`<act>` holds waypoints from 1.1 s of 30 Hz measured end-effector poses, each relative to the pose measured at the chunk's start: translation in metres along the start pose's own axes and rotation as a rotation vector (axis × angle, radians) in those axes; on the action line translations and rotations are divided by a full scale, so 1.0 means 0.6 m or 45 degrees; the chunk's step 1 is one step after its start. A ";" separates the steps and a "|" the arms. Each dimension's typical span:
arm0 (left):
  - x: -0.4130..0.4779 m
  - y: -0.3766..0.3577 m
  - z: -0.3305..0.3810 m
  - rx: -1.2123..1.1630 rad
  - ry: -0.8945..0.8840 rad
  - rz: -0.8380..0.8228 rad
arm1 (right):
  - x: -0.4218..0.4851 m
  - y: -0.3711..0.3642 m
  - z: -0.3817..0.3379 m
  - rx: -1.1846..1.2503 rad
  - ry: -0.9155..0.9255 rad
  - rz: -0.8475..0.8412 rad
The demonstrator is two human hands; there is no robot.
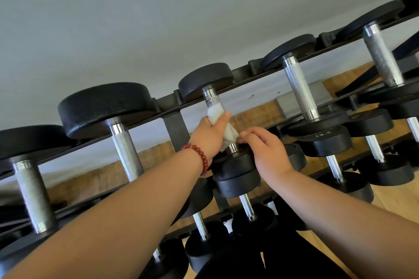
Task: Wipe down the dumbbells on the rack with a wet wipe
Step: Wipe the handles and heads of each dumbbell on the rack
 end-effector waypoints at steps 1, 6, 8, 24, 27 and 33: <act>0.001 -0.001 0.001 -0.027 -0.010 0.003 | -0.004 0.000 0.003 0.011 0.006 -0.016; -0.023 -0.010 -0.016 0.348 -0.003 -0.182 | -0.029 -0.006 0.010 -0.078 0.148 -0.067; -0.018 -0.005 -0.012 0.370 -0.009 -0.226 | -0.031 -0.006 0.013 -0.117 0.173 -0.062; -0.010 -0.007 -0.016 0.525 0.076 -0.231 | -0.028 -0.003 0.032 -0.346 0.253 0.185; -0.030 -0.012 -0.019 0.560 0.130 -0.354 | -0.027 -0.003 0.034 -0.329 0.242 0.165; -0.039 0.002 -0.017 0.587 0.058 -0.432 | -0.030 -0.006 0.033 -0.316 0.223 0.131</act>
Point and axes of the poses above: each hand's wrist, its own x-axis towards the middle knuckle, its own y-axis out of the back of the hand, z = x × y, the point moved 4 cm from there along x, towards the middle knuckle, and after that the axes turned 12 degrees about -z, right-handed, at the moved point
